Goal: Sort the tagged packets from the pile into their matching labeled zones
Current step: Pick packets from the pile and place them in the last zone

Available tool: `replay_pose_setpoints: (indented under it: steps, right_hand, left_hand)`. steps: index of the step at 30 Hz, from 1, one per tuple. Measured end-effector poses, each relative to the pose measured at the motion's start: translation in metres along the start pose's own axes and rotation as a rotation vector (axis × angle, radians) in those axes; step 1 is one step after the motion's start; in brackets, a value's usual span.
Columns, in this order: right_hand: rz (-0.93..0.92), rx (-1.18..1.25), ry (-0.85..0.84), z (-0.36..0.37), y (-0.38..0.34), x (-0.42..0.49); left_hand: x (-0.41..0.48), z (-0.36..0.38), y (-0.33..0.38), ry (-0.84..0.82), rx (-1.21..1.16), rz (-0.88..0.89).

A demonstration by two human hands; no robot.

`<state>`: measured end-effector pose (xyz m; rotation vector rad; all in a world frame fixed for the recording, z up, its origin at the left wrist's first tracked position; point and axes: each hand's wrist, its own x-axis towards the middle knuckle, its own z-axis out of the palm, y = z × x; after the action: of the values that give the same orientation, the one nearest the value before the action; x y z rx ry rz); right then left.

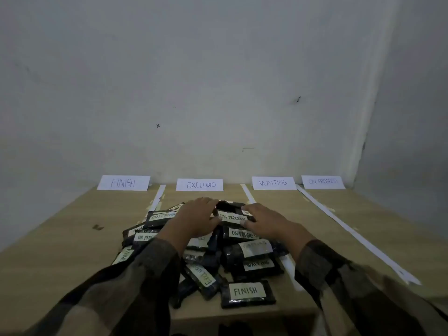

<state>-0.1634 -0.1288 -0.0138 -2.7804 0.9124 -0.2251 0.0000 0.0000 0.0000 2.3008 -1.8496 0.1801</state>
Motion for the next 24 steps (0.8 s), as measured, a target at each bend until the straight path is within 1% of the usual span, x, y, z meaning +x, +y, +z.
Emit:
replay_pose_setpoints:
  steps: [8, 11, 13, 16, 19, 22, 24]
  right_hand:
    - [-0.003, 0.048, -0.009, 0.014, 0.014, 0.022]
    - [-0.013, 0.073, -0.060, 0.011, 0.018, 0.031]
    - [-0.028, 0.096, -0.079, 0.011, 0.020, 0.036]
    - [-0.051, 0.154, -0.040, 0.008, 0.023, 0.045]
    - [-0.062, 0.265, 0.036, 0.001, 0.029, 0.056]
    - [-0.072, 0.357, 0.102, -0.006, 0.035, 0.067]
    - [-0.097, 0.361, 0.125, -0.010, 0.039, 0.074]
  left_hand:
    - [0.034, 0.013, -0.007, -0.014, -0.080, -0.003]
    - [0.049, 0.010, -0.010, -0.055, -0.192, -0.031]
    - [0.059, 0.007, -0.012, -0.112, -0.232, -0.028]
    - [0.075, 0.003, -0.017, -0.186, -0.339, -0.015]
    - [0.092, 0.000, -0.023, -0.221, -0.491, -0.019]
    - [0.108, -0.004, -0.029, -0.215, -0.580, -0.031]
    - [0.116, -0.006, -0.033, -0.213, -0.637, -0.046]
